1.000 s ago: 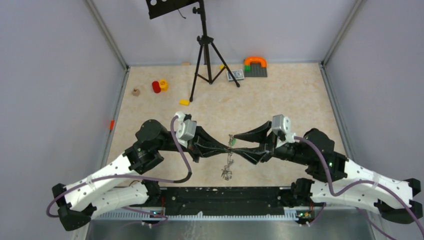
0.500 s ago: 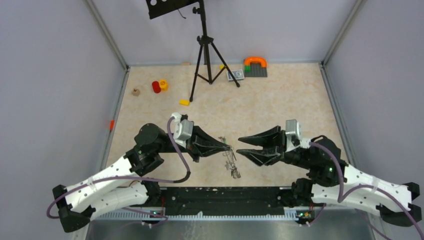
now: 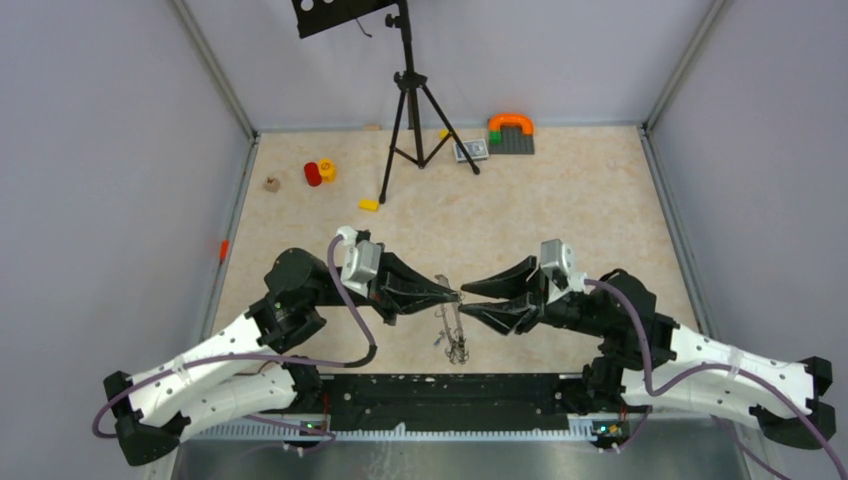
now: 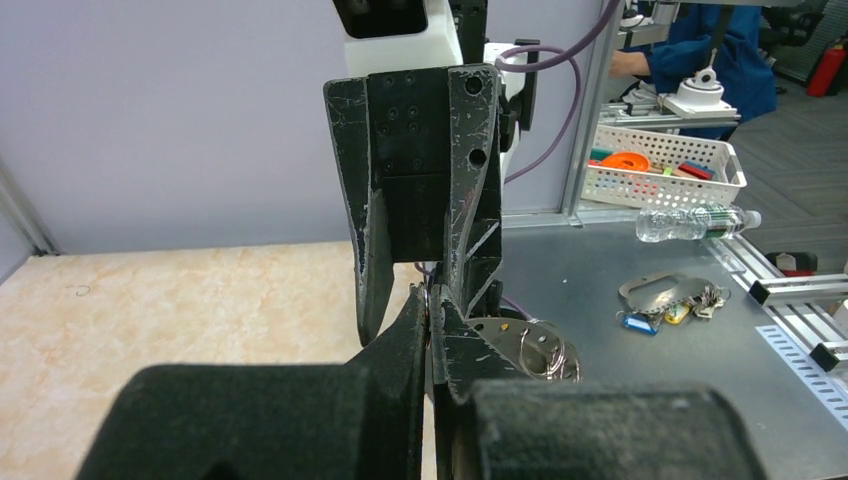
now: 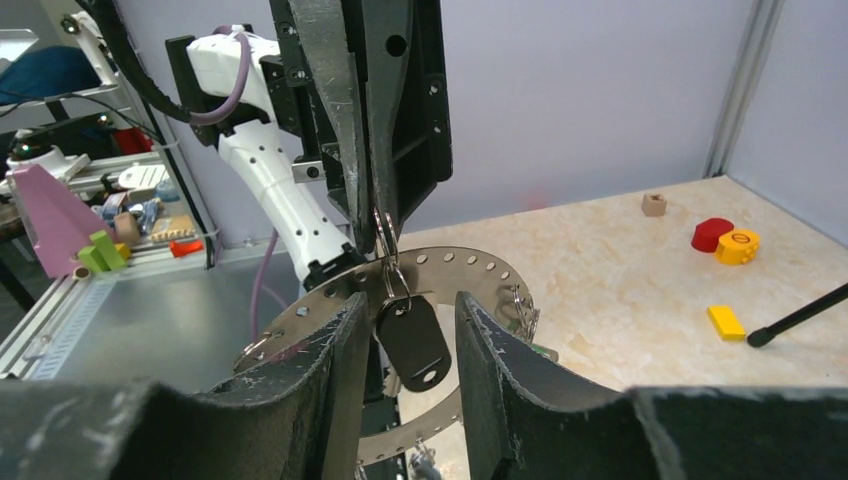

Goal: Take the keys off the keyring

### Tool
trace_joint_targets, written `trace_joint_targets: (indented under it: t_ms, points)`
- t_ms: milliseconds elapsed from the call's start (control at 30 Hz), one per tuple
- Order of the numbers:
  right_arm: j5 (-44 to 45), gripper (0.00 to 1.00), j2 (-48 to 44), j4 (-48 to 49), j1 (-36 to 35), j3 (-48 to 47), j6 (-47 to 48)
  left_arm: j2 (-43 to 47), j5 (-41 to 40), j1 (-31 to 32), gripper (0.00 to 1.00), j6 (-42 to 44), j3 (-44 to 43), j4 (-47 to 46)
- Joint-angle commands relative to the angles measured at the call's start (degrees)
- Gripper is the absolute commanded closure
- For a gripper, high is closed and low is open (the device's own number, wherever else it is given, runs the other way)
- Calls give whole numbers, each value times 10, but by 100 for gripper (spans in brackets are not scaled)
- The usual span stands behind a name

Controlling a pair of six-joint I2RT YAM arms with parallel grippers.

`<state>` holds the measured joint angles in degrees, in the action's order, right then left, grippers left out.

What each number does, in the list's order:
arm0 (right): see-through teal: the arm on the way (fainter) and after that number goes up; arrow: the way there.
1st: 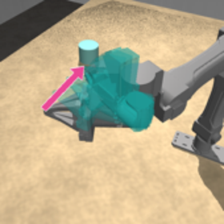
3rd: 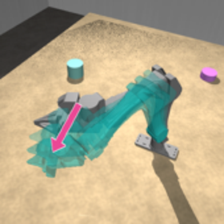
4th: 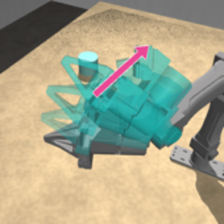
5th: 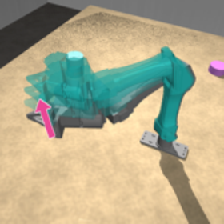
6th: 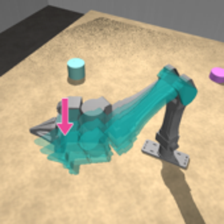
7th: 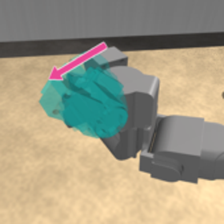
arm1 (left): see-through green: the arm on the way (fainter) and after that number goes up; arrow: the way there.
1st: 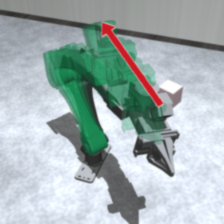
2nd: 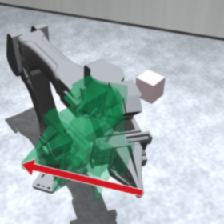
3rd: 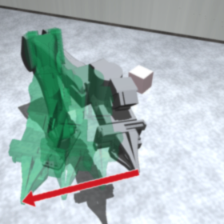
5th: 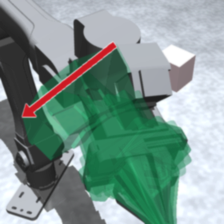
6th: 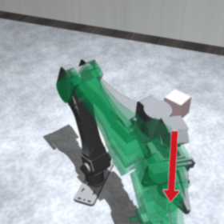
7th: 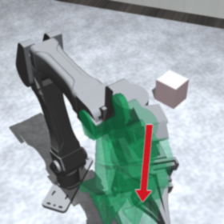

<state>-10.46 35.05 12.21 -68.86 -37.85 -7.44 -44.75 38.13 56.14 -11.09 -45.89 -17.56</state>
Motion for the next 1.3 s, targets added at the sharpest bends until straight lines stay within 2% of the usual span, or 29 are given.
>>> trace_joint_targets:
  t_ms: [0, 267, 433, 833, 1267]
  points:
    - [-12, 65, 5, 31, -4, 4, -13, 9, 7, 0, 100, -8, -17, -45]
    - [-15, 78, 6, 42, -4, 4, -15, 5, 15, 0, 100, -10, -17, -45]
    - [-14, 100, 5, 28, -4, -3, -14, 7, 15, 0, 100, -9, -14, -43]
    - [12, 100, -22, 4, -5, -10, -10, 12, 17, 0, 100, -7, -10, -39]
    - [14, 100, -3, -6, -4, -38, -1, 0, 39, 0, 100, -8, -16, -33]
